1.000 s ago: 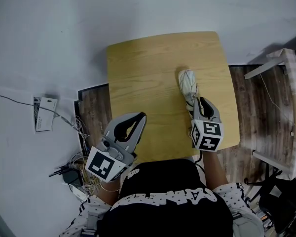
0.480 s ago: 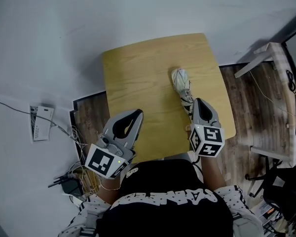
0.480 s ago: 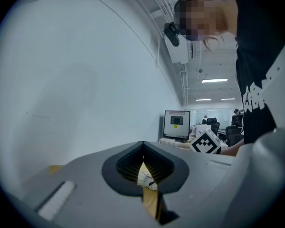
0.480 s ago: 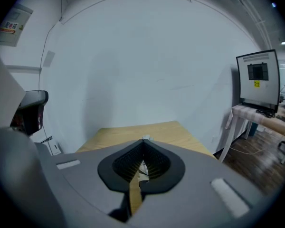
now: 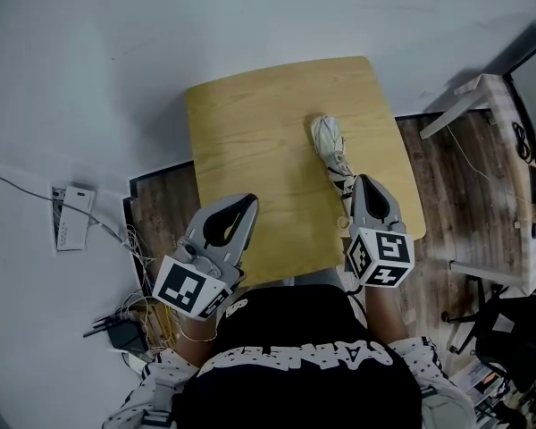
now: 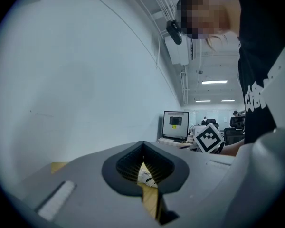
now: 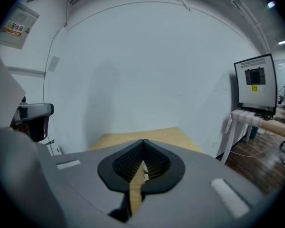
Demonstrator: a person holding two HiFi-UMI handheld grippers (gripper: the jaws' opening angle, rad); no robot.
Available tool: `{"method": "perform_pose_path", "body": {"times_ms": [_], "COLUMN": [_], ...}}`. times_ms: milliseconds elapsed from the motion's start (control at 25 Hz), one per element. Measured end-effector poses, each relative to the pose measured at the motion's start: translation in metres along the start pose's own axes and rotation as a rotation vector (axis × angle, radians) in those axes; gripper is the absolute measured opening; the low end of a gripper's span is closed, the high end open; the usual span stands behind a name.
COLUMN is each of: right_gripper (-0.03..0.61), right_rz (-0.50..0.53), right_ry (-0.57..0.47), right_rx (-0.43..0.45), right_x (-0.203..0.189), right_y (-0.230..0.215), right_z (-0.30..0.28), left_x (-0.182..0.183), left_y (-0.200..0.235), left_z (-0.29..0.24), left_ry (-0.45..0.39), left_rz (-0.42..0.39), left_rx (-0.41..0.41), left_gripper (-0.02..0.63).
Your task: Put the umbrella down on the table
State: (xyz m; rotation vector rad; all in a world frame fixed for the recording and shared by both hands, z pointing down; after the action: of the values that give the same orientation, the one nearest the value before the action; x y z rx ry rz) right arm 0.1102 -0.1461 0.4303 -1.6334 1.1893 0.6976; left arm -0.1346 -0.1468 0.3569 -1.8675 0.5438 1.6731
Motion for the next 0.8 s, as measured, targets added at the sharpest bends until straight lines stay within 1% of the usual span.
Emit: {"method": "perform_pose_path", "body": {"times_ms": [160,320,800], "right_gripper": [0.014,0.014,0.013], "right_rz": [-0.001,0.016,0.024], "right_ry": [-0.008,-0.007,0.002], "right_rx": [0.016,0.023,0.026], "right_x": [0.0023,0.0045,0.0066], "right_y": [0.0047,0.0080,0.0032], "right_z": [0.0026,0.0008,-0.0017], "left_x": [0.0010,-0.0001,-0.0021], "left_y": [0.0025,0.0052,0.0034], "left_z": [0.0051,0.0047,-0.0007], "left_ry": [-0.002,-0.001,-0.004], "left_rz": [0.004,0.003,0.005], "left_rx": [0.013,0.009,0.006], "left_gripper": [-0.002,-0.002,-0.002]}}
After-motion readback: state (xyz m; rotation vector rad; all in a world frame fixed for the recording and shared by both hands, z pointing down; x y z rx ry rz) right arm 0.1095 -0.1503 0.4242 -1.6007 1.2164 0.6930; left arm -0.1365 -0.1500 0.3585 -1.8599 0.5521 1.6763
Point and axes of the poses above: the fingertips, and each gripper's own axes: z backward along the fingers, y to its left, x out of its top, the point moved 5 cm from there along z, backward along the fingers, and after that the axes turned 15 degrees about -z, right-handed, at the moved point
